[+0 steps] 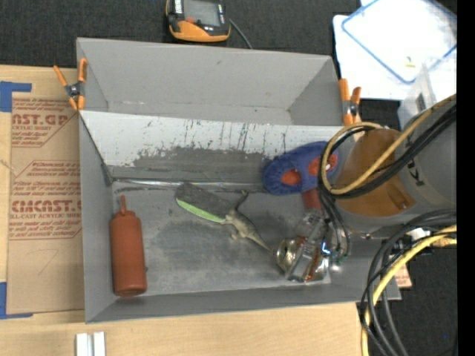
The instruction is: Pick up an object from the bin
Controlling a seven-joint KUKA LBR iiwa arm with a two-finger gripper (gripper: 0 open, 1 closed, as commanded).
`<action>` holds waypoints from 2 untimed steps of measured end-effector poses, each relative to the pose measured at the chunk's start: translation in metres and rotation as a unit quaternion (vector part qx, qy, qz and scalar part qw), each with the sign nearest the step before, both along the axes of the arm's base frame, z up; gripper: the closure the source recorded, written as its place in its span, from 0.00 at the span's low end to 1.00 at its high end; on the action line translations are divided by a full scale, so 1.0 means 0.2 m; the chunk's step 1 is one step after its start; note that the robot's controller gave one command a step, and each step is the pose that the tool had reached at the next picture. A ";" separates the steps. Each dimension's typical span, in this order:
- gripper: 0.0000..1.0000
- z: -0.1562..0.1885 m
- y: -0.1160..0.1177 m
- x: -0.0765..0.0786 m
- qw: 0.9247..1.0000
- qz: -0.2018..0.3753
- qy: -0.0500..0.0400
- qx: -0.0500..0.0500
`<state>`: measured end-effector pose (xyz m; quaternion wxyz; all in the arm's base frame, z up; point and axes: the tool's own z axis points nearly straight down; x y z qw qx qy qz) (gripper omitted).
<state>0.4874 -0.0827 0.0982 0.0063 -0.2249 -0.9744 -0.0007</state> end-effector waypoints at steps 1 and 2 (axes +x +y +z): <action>0.00 -0.14 -0.16 -0.02 0.980 0.198 -0.017 -0.005; 1.00 -0.14 0.04 -0.02 0.993 -0.116 -0.001 -0.001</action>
Offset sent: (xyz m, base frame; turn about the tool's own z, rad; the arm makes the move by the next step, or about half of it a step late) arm -0.0043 0.0071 -0.0282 0.2339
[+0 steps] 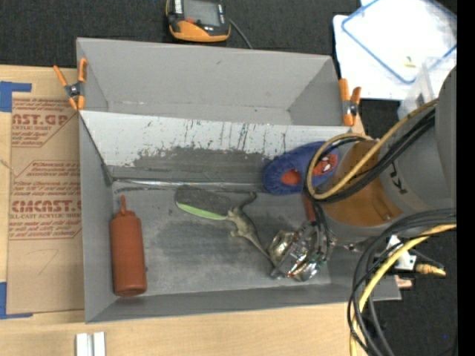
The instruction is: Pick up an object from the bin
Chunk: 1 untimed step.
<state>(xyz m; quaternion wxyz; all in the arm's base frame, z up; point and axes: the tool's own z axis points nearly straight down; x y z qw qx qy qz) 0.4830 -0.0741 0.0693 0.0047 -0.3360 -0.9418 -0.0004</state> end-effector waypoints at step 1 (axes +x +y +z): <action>1.00 0.00 0.00 0.00 1.000 0.000 0.000 0.000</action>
Offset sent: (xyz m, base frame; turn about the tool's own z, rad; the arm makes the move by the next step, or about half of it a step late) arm -0.0001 -0.0003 0.1098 -0.0001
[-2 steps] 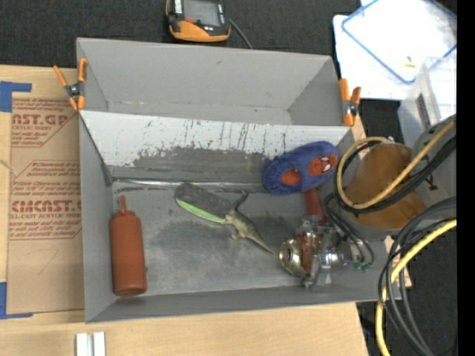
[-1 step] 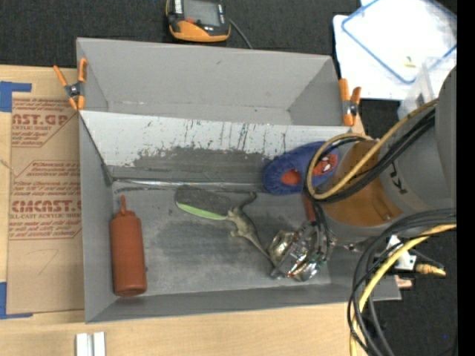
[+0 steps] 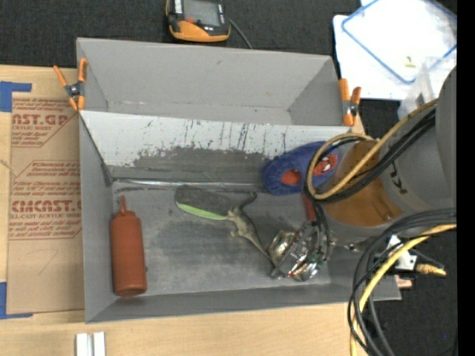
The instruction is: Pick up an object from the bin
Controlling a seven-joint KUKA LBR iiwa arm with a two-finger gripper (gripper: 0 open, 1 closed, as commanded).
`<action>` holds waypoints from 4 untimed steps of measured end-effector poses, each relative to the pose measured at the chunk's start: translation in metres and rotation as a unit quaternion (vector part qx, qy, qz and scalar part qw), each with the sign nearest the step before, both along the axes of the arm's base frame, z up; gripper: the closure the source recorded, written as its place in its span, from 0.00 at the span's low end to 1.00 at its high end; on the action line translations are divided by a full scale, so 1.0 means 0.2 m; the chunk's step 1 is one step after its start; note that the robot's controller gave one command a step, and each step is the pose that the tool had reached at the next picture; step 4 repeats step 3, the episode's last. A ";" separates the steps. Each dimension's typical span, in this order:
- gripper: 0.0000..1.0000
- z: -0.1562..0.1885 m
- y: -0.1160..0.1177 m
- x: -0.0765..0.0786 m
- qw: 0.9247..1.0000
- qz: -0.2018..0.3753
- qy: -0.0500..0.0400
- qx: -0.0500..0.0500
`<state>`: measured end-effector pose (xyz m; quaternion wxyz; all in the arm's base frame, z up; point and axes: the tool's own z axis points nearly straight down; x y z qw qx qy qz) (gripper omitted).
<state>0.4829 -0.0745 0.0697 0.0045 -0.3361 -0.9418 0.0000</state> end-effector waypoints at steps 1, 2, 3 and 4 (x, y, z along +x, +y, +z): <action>1.00 0.19 0.00 -0.01 1.000 0.000 0.005 0.001; 1.00 0.44 0.00 0.00 1.000 0.000 0.002 0.000; 1.00 0.58 0.00 0.00 1.000 0.000 0.001 0.000; 1.00 0.58 0.00 0.00 1.000 0.000 0.001 0.000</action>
Offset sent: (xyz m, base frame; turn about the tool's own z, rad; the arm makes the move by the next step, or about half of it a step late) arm -0.0033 0.0004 0.0348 0.0003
